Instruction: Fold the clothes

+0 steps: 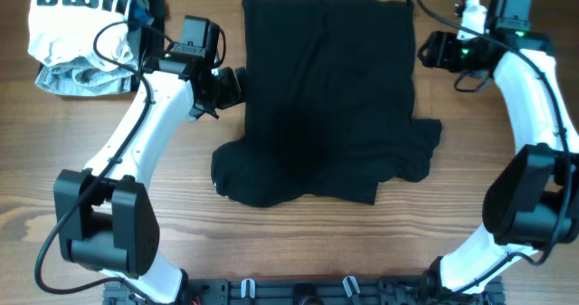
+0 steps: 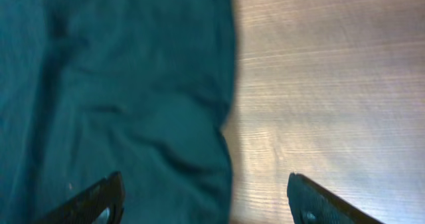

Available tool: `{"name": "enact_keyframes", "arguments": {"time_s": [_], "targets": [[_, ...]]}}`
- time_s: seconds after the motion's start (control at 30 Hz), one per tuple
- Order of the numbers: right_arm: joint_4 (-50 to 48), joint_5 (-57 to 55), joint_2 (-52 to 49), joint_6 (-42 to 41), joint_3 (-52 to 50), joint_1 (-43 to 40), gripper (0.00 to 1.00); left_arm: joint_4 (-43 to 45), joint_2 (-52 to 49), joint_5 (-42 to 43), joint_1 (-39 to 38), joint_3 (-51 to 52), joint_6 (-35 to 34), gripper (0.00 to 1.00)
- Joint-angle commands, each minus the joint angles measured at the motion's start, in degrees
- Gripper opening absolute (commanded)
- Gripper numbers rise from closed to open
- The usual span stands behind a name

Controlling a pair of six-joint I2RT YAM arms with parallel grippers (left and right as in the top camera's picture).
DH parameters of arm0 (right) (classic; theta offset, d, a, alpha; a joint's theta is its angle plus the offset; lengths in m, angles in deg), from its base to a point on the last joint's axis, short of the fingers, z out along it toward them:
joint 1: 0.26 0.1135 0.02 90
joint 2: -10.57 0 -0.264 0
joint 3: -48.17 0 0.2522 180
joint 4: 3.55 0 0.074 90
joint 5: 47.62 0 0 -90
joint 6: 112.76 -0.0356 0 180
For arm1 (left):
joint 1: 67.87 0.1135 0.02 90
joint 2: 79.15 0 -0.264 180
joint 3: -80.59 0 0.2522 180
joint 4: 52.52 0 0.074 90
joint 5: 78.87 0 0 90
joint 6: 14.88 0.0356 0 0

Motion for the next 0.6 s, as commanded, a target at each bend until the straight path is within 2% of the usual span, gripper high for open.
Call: {"name": "enact_keyframes", "arguments": {"time_s": [0.0, 0.1, 0.17, 0.3, 0.4, 0.47, 0.57], "targets": [[-7.0, -2.4, -5.4, -0.6, 0.7, 3.6, 0.75, 8.3, 0.5, -4.0, 0.2, -0.4, 2.6, 1.00], [-18.1, -6.3, -11.1, -1.1, 0.7, 6.4, 0.76, 13.3, 0.5, -5.0, 0.2, -0.4, 3.9, 1.00], [-24.1, -9.2, -14.8, -1.6, 0.7, 7.5, 0.76, 13.4, 0.5, -5.0, 0.2, -0.3, 6.8, 1.00], [-33.6, -16.7, -20.7, -4.1, 0.7, 7.5, 0.74, 13.0, 0.5, -4.8, 0.2, -0.1, 6.6, 1.00], [-38.6, -17.7, -23.1, -3.9, 0.7, 7.4, 0.65, 11.9, 0.5, -4.8, 0.1, -0.1, 6.5, 1.00], [-40.0, -17.6, -24.6, -4.5, 0.7, 7.5, 0.64, 11.5, 0.5, -4.8, 0.1, -0.1, 6.1, 1.00], [-39.9, -16.8, -24.9, -4.5, 0.7, 7.5, 0.50, 11.8, 0.5, -4.8, 0.1, -0.1, 3.5, 1.00]]}}
